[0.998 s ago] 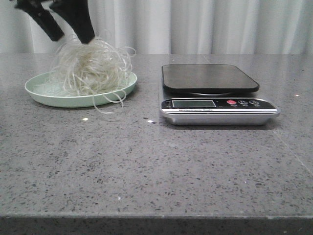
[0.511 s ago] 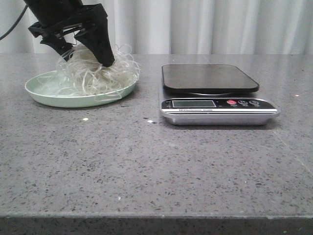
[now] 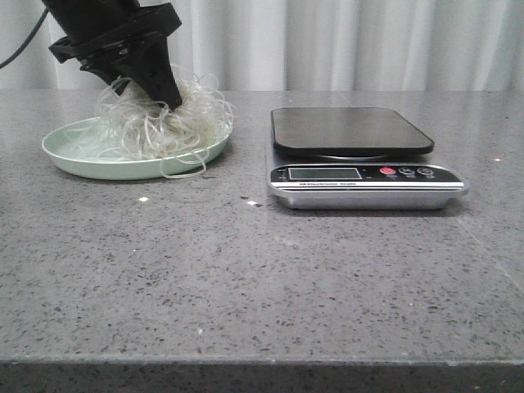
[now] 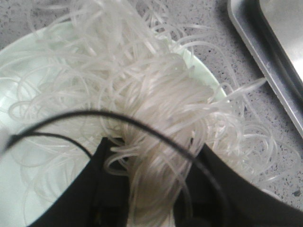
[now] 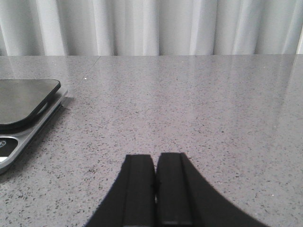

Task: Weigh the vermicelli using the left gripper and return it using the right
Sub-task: 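Lower the left gripper onto the vermicelli bundle and close on it, then lift the vermicelli with the left gripper and carry it over the scale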

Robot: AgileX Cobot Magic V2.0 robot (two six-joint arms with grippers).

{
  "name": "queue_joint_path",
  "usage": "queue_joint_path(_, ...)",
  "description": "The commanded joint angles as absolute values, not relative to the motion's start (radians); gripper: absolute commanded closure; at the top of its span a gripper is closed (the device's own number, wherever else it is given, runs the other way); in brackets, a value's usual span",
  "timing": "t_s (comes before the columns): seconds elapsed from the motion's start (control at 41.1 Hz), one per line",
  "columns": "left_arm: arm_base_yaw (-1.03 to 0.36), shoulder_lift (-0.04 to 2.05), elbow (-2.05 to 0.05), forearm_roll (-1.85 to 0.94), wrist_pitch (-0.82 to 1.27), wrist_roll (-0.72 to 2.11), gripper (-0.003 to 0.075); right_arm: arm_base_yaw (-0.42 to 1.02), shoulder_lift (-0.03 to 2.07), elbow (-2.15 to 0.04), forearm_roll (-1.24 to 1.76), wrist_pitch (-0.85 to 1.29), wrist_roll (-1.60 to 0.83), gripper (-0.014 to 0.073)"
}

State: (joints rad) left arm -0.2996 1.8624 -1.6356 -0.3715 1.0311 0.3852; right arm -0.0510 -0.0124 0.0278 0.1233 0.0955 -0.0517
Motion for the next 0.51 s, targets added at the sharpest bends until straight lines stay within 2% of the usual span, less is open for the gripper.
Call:
queue_joint_path(0.0,-0.305,1.819,-1.701,-0.37,1.03,0.386,0.0575,-0.055,-0.026,0.02,0.125,0.019,-0.051,0.0442)
queue_joint_path(0.268,-0.305,1.789,-1.884,-0.445,1.073,0.386,0.0575,-0.055,-0.026,0.02,0.125,0.019,-0.051,0.0442)
queue_joint_path(0.487,-0.313,1.785,-1.997,-0.818,1.055,0.411,0.0575,-0.055,-0.026,0.02,0.125,0.019,-0.051,0.0442)
